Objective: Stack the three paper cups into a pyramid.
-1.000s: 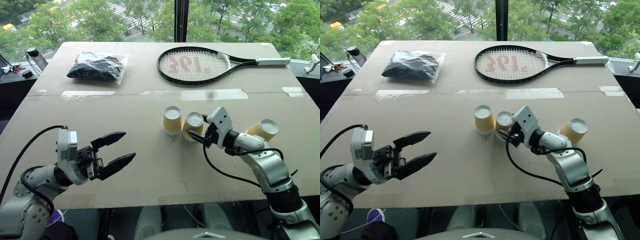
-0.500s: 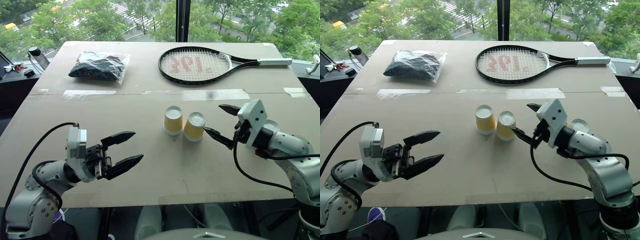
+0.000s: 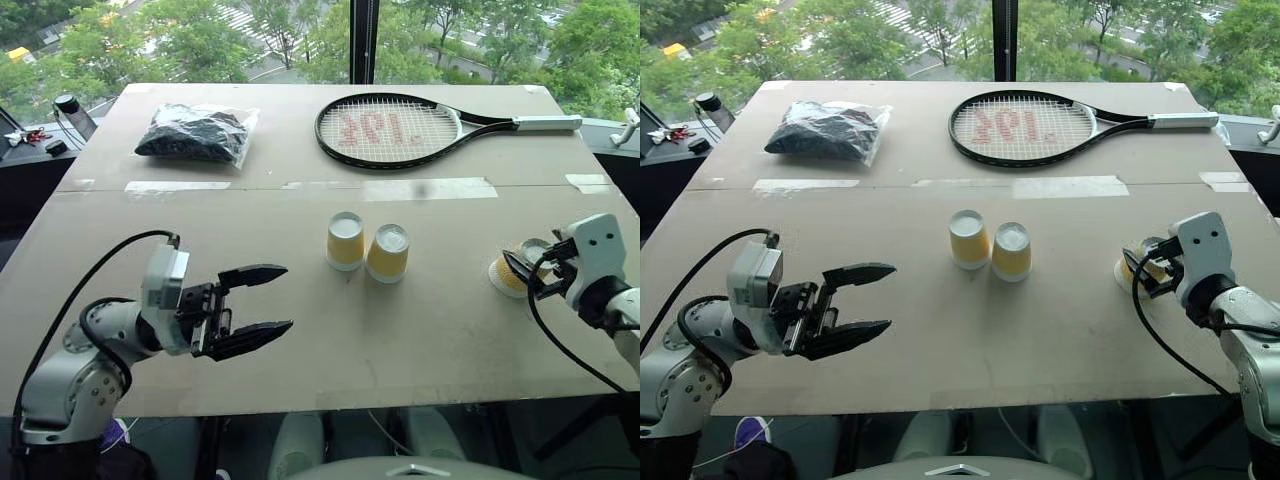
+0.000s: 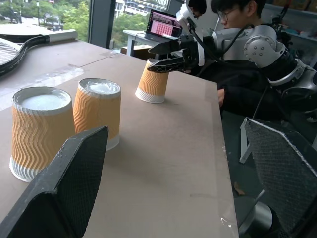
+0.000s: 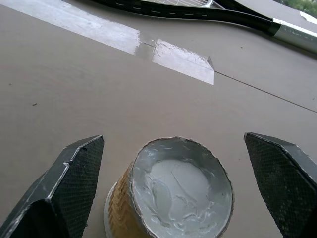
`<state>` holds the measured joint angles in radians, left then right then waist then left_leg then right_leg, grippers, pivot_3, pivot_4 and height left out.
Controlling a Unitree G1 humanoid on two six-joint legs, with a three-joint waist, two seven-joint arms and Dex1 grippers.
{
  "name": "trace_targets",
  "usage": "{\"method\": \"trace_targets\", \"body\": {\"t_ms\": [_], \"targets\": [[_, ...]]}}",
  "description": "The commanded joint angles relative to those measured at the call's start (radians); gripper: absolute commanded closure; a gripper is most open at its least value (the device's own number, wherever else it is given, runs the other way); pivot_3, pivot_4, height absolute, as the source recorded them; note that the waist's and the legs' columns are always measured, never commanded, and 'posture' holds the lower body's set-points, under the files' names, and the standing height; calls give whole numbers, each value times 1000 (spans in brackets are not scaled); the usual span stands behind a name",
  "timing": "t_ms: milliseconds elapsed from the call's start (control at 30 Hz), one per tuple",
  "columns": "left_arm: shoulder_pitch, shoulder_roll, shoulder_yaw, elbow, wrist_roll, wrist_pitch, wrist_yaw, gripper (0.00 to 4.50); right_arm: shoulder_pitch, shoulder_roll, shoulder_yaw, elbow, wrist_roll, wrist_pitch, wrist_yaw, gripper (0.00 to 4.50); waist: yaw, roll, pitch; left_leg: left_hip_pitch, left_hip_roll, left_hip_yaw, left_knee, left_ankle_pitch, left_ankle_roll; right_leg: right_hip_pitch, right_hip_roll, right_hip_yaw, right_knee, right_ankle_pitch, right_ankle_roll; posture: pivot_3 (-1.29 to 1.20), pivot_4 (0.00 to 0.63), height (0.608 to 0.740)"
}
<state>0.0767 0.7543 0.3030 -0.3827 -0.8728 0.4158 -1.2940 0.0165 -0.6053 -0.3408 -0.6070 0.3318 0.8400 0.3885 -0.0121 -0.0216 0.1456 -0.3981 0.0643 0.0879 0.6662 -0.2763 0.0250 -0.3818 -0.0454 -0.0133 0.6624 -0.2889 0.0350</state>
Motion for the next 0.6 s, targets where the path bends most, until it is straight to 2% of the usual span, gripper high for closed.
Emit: {"method": "trace_targets", "body": {"t_ms": [33,167,267,367,400,600], "targets": [[-22,16,-5,-47,-24,5,-18,0,1,20,-54,-5,25,16,-17,34,1,0,0,0,0,0,0,0,0,0,0,0,0,0,0,0,150,740],[-34,13,-15,-75,-24,10,-16,0,11,40,-69,30,21,8,-31,34,1,0,0,0,0,0,0,1,-1,0,0,0,0,0,0,0,150,740],[-30,12,-15,-73,-20,6,-19,0,16,46,-74,46,17,-2,-41,872,1,0,0,0,0,0,0,1,-1,0,0,1,0,0,0,0,150,740],[-31,11,-15,-65,-18,2,-19,0,17,47,-70,48,27,-8,-36,2137,1,0,0,0,0,0,0,1,-1,0,0,1,0,0,0,0,150,740],[-33,11,-15,-63,-17,1,-19,0,17,46,-68,49,27,-10,-34,2269,1,0,0,0,0,0,0,1,-1,0,0,1,0,0,0,0,150,740],[-25,-3,-12,-58,-18,6,7,0,-31,10,-46,10,92,-54,59,2269,0,1,1,0,0,0,0,1,-1,0,0,1,0,0,0,0,150,740]]}}
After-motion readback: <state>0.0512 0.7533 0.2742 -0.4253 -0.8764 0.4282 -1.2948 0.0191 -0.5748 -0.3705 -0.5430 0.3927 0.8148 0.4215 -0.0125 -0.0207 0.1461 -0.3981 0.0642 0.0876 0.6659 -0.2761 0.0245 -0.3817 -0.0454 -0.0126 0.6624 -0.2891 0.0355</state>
